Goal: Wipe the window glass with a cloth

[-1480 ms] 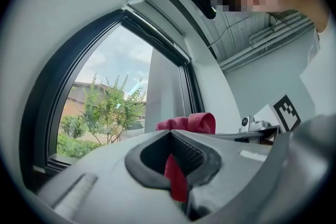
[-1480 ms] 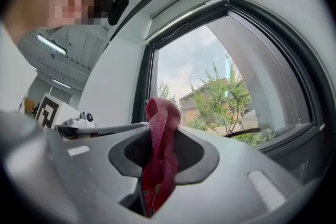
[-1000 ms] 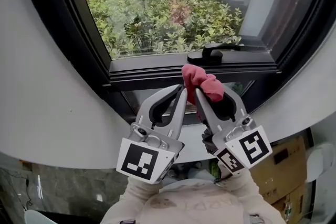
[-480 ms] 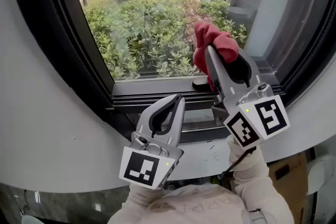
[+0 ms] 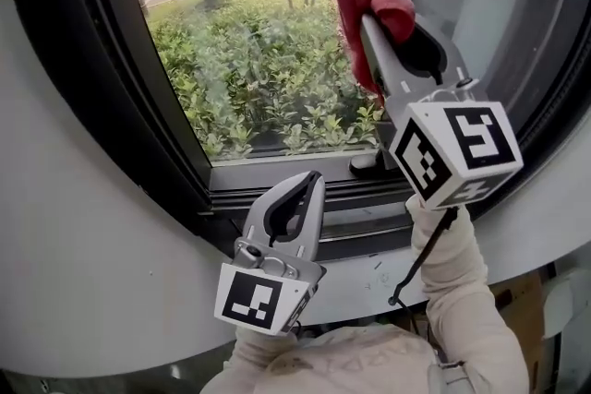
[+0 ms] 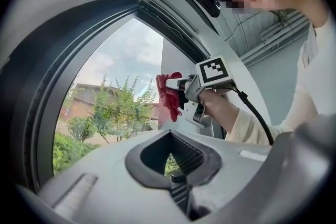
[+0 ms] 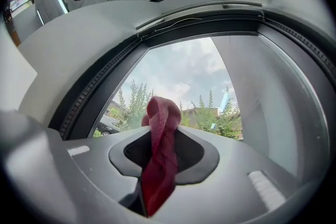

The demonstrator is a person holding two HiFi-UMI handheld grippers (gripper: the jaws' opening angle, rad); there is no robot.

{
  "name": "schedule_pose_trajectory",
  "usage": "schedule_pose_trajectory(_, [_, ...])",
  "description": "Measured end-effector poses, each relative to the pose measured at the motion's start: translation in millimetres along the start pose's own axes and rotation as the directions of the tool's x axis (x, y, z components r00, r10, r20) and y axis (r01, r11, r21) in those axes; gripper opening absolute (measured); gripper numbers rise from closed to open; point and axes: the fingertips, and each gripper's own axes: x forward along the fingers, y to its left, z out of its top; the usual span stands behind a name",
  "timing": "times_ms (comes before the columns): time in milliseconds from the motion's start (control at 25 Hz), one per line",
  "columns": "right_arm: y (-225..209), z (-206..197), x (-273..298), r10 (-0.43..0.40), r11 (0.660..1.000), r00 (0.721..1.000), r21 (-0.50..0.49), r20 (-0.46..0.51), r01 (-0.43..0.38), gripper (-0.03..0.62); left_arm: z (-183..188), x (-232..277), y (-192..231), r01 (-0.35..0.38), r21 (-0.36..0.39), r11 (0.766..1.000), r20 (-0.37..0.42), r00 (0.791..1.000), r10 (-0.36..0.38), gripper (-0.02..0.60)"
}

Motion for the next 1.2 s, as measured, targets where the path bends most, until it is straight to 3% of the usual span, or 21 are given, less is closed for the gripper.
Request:
schedule_pose_trajectory(240, [4.1,-25.3,-7.8,-0.03,0.999,0.999,-0.013,-0.016,0.03,0.123,-13.5,-4.8,5.7,-0.012,-0.01,1.0,-0.01,1.0,0.012,0.0])
schedule_pose_trajectory(560, [-21.5,-25.0,-13.3,-0.054,0.997,0.998,-0.053,-0.015,0.054,0.124,-14.3,7.3,-7.3,-0.004,0.002,1.0,-0.015,1.0,0.004,0.0])
schedule_pose_trajectory(1200, [-175.6,-36.6,-77.6,-0.229,0.969,0.973,-0.098,-0.014,0.227,0.126,-28.4,87.6,-93.7,0.092,0.028,0.995,-0.019,0.996,-0.092,0.0])
